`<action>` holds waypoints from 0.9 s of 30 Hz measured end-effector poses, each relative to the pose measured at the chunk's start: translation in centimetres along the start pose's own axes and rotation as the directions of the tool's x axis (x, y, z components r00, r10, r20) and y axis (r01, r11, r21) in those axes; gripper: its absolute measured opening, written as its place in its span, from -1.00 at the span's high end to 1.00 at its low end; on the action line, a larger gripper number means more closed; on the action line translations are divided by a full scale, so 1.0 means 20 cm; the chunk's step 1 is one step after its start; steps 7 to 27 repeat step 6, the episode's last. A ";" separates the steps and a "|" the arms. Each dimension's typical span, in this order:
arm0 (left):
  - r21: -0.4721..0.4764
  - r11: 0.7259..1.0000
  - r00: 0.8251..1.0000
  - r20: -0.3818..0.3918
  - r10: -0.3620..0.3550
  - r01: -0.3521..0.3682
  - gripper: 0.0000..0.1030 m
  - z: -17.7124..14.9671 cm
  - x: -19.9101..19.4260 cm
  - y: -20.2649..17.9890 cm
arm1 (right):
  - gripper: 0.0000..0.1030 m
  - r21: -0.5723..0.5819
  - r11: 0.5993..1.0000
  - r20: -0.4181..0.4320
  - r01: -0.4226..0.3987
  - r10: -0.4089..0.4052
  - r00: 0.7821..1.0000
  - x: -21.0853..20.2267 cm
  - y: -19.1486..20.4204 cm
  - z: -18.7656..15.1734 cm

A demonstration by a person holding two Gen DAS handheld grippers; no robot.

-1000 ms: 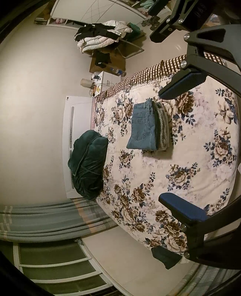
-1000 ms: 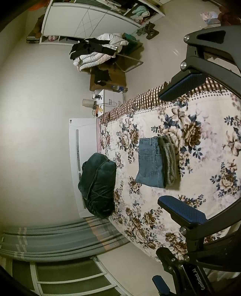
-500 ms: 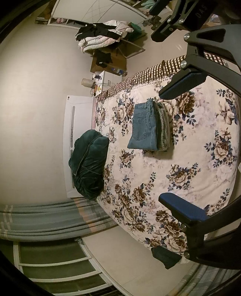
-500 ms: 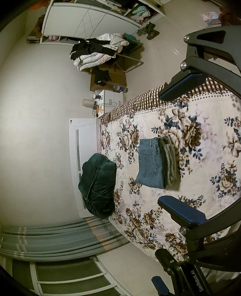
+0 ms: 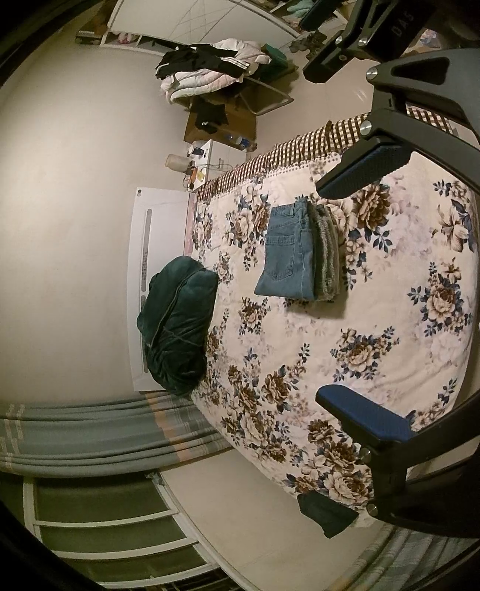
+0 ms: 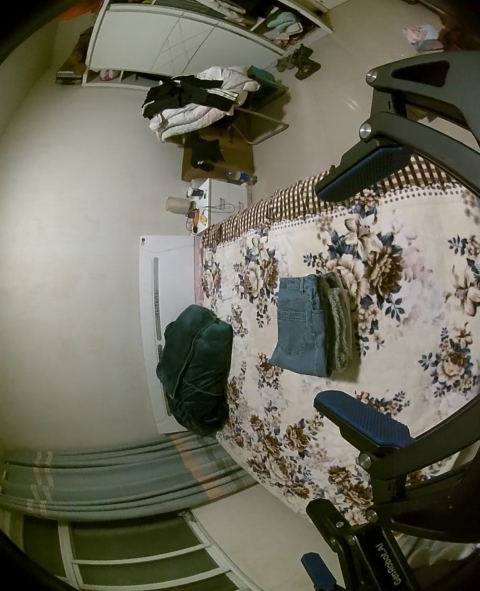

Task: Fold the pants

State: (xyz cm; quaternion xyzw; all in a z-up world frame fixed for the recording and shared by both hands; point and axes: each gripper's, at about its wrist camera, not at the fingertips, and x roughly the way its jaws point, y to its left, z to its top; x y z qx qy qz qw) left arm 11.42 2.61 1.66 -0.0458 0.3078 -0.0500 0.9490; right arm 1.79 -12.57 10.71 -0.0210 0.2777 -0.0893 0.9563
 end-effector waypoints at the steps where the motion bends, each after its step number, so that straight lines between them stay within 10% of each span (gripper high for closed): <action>1: 0.000 1.000 1.000 0.000 0.000 0.000 -1.00 0.00 0.00 0.00 | -1.00 0.001 1.000 -0.002 0.002 -0.002 1.000 0.00 0.00 0.00; 27: -0.003 1.000 1.000 0.006 -0.003 0.003 -1.00 0.01 0.00 -0.01 | -1.00 -0.006 1.000 -0.012 -0.007 0.007 1.000 0.01 -0.03 0.01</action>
